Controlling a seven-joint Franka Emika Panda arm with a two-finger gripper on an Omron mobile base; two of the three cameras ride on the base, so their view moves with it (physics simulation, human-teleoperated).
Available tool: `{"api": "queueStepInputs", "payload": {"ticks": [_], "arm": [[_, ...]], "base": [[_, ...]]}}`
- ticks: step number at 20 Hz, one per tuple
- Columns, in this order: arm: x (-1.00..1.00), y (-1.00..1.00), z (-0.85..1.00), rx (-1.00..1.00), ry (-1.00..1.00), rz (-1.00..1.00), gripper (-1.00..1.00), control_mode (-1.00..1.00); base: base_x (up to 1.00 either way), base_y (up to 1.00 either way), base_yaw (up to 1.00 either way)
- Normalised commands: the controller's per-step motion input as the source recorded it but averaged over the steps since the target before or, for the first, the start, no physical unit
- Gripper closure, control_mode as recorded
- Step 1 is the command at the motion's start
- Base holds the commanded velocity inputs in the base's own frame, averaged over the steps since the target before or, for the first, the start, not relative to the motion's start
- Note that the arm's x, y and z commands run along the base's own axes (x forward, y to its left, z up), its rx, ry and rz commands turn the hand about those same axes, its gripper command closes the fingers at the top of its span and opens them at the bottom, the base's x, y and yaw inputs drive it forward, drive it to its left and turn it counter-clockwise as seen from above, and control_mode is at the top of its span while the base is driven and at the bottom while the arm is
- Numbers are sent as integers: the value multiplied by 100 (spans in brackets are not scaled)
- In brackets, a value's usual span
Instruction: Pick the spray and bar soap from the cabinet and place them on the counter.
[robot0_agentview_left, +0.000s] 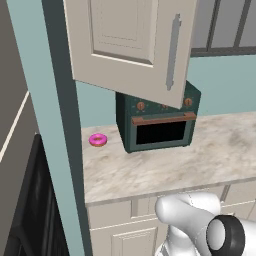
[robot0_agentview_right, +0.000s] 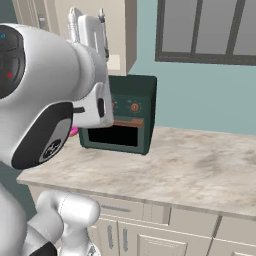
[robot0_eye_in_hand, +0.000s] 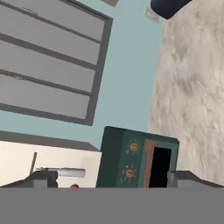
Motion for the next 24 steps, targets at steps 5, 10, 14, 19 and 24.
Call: {"api": "queueStepInputs", "payload": {"ticks": [5,10,14,19,24], "arm": [[-24,0,0,8,-12,2,-100,-100],[-16,0,0,0,-12,5,-100,-100],[-1,1,0,3,-9,13,-100,-100],[0,1,0,6,-4,14,-100,-100],[-9,15,0,3,0,13,-100,-100]], "base": [[0,0,0],[0,0,0],[0,0,0],[0,0,0],[0,0,0]]}}
